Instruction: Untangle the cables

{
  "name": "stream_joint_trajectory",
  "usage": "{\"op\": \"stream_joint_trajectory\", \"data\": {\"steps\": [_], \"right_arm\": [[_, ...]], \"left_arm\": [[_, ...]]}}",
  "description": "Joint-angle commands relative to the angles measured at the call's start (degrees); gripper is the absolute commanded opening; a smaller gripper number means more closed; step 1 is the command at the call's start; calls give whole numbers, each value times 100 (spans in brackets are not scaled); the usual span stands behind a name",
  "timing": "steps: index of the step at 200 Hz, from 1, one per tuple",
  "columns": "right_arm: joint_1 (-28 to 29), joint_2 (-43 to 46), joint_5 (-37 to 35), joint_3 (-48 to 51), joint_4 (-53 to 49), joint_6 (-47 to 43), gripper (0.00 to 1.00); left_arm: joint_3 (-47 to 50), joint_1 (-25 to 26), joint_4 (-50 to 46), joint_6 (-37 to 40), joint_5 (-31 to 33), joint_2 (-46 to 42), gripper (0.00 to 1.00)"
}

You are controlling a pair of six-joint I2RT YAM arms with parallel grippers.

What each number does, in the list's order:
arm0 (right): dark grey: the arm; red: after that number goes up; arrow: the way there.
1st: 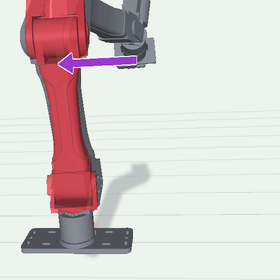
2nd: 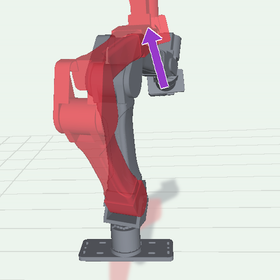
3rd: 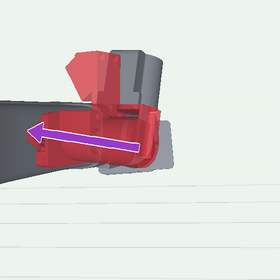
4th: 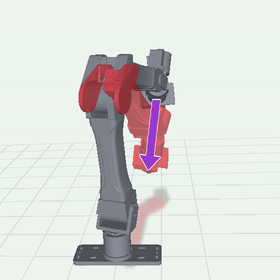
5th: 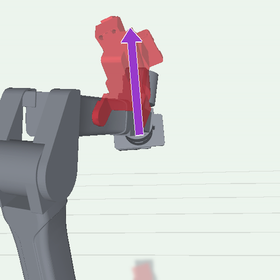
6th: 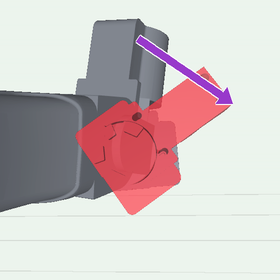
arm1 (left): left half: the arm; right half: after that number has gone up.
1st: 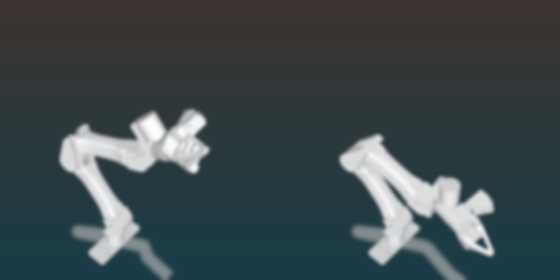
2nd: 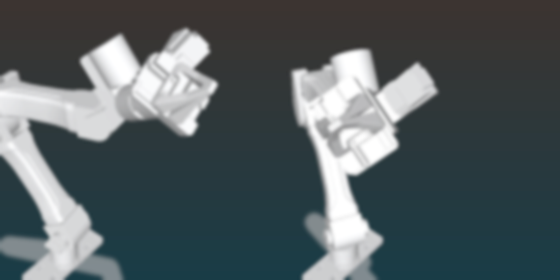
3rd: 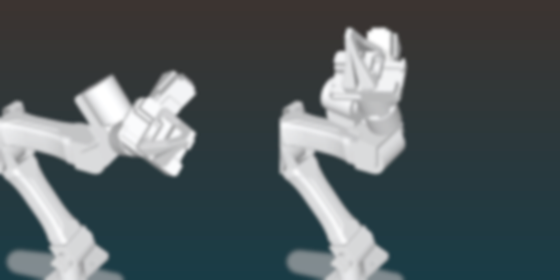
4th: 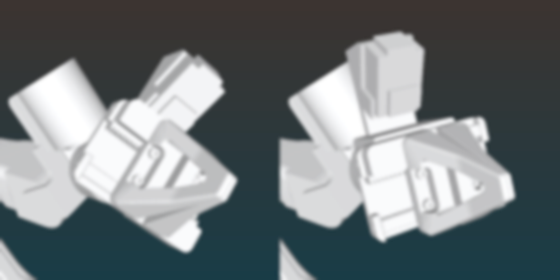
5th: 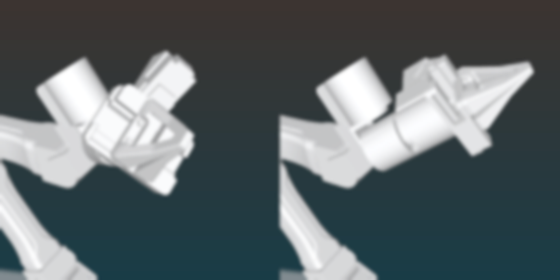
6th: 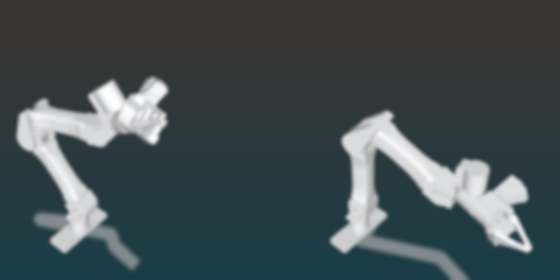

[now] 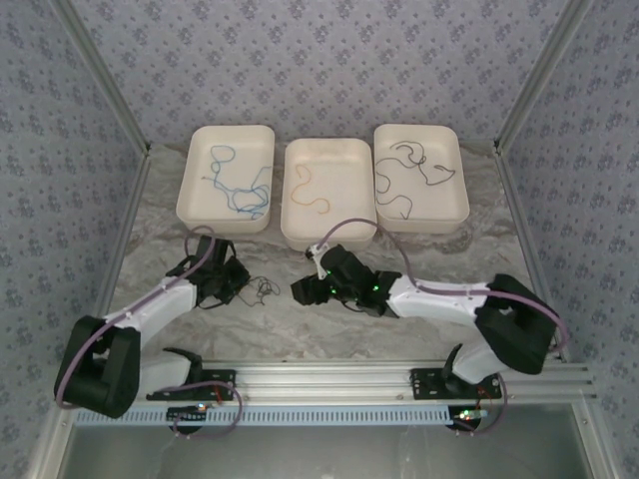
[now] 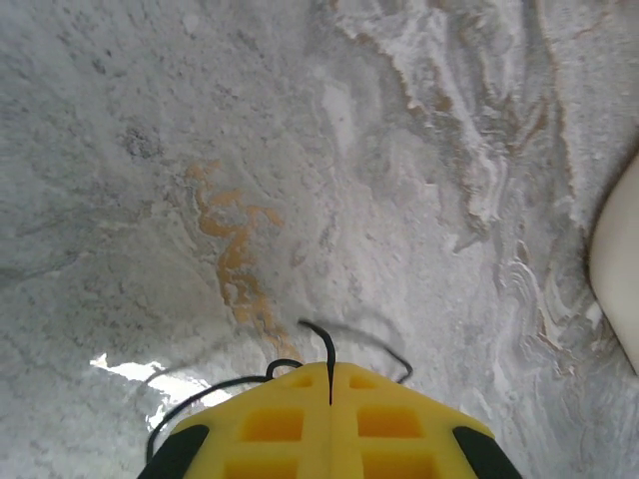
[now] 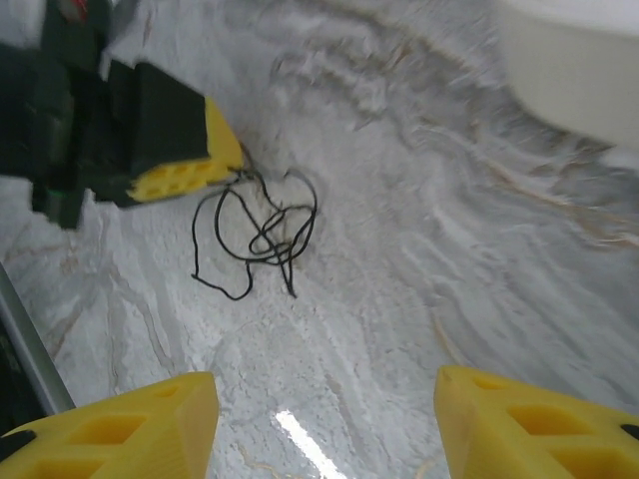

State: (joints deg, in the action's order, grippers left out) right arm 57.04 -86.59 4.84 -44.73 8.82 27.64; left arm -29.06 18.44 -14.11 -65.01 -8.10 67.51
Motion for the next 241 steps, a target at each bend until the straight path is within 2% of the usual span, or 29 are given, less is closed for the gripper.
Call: {"op": "stream_joint_trajectory", "data": {"steps": [1,28,66,117,134,148,161,201,221,241], "right_arm": [[-115,-603,858,-500,191,-498,62],[-123,-1316,1290,-1112,54,-775,60],[-127,-2040,1496,-1798,-191,-912,53],[-121,-2624,1417,-2195,-381,-1051,47],[-134,-2699,1377,-2237,-328,-1060,37],[-137,-2673,1272,-2212,-212,-1038,16],[-140,-2445,894,-2029,-59,-959,0],[-303,-708,-424,-724,229,-754,0],[-398,192,-807,-368,-159,-847,0],[-625,972,-901,-114,-501,-875,0]], "left_arm": [[-130,27,-459,207,300,-427,0],[-188,28,-637,325,296,-536,0],[-157,17,-615,345,281,-545,0],[-188,20,-636,375,265,-589,0],[-229,20,-697,408,264,-645,0],[-285,20,-795,436,283,-750,0],[-421,15,-1051,491,399,-988,0],[-1269,-95,-2417,823,1331,-2333,0],[-1639,-255,-2772,943,1408,-2656,0],[-1989,-415,-2945,1039,1463,-2785,0]]}}
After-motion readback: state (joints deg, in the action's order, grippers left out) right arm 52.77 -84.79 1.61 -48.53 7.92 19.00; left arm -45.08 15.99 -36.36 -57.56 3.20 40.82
